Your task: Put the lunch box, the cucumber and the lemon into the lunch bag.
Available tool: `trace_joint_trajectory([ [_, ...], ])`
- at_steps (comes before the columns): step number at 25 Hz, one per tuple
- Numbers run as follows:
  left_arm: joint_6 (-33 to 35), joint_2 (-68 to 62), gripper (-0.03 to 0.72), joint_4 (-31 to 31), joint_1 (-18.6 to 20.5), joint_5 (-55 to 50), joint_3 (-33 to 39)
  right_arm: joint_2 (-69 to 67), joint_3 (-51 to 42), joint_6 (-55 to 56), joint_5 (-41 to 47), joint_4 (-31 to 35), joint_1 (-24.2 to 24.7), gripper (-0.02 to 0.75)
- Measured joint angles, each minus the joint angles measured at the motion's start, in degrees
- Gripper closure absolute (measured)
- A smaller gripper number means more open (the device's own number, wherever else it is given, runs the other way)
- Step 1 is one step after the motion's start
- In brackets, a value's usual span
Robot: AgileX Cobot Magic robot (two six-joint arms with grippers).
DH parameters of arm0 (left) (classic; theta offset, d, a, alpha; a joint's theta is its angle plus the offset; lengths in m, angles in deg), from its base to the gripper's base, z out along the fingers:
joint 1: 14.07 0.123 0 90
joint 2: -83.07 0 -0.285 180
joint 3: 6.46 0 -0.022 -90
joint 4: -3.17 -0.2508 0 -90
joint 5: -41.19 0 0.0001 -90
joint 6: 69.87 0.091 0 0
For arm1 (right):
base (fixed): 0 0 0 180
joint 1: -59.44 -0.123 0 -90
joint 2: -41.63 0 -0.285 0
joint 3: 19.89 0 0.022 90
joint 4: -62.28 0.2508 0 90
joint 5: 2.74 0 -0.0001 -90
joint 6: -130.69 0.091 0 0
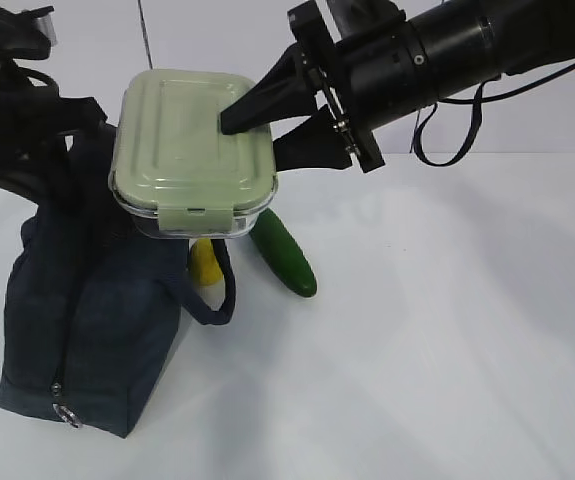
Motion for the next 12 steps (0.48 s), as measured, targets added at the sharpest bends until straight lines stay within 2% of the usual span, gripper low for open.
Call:
trace_joint_trajectory([
  [5, 0.93, 0.0, 0.694, 3.63, 0.0, 0.0, 0.0, -0.59, 0.0, 0.0, 0.0, 0.0, -1.17, 0.353],
  [12, 2.59, 0.0, 0.694, 4.2, 0.0, -2.8, 0.0, -5.36, 0.09, 0.0, -0.02, 0.14, -1.4, 0.353],
])
